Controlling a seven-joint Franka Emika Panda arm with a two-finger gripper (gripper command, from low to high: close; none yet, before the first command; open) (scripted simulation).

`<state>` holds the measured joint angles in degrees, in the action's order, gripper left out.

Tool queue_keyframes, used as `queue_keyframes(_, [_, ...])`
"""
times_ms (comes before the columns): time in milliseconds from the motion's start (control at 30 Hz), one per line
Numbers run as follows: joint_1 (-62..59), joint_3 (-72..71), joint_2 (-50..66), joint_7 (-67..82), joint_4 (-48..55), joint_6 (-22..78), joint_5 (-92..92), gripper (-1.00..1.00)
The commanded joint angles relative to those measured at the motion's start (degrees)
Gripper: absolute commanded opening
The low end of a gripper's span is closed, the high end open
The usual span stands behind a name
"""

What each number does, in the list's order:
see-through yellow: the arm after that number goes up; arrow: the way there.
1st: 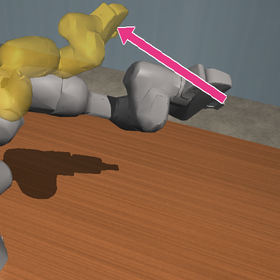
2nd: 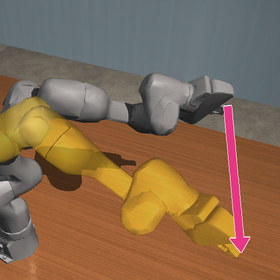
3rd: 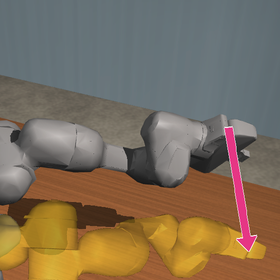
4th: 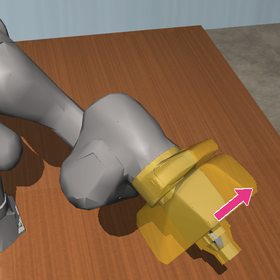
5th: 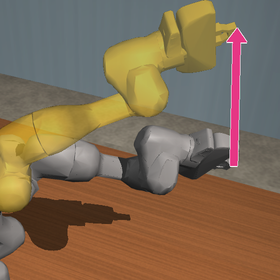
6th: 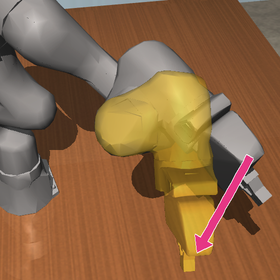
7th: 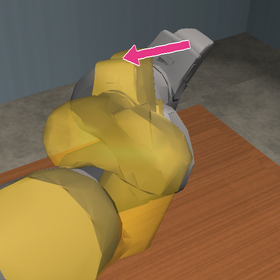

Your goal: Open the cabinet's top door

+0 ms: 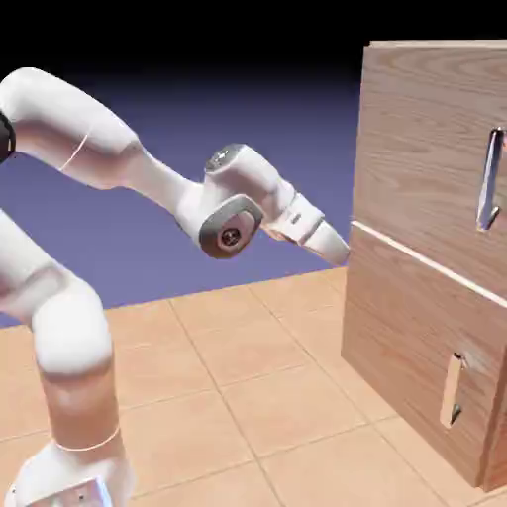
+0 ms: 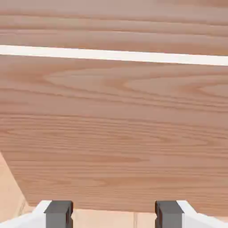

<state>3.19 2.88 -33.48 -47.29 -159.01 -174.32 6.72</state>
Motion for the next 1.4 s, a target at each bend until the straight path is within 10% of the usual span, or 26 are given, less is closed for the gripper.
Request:
queue_keyframes(0, [0.9,1.1,-0.3,-1.8,0.7,-0.1,2.5,0.0])
queue_keyframes(1367, [38.9,44.9,-12.8,-75.3,30.9,-4.9,104.7,0.0])
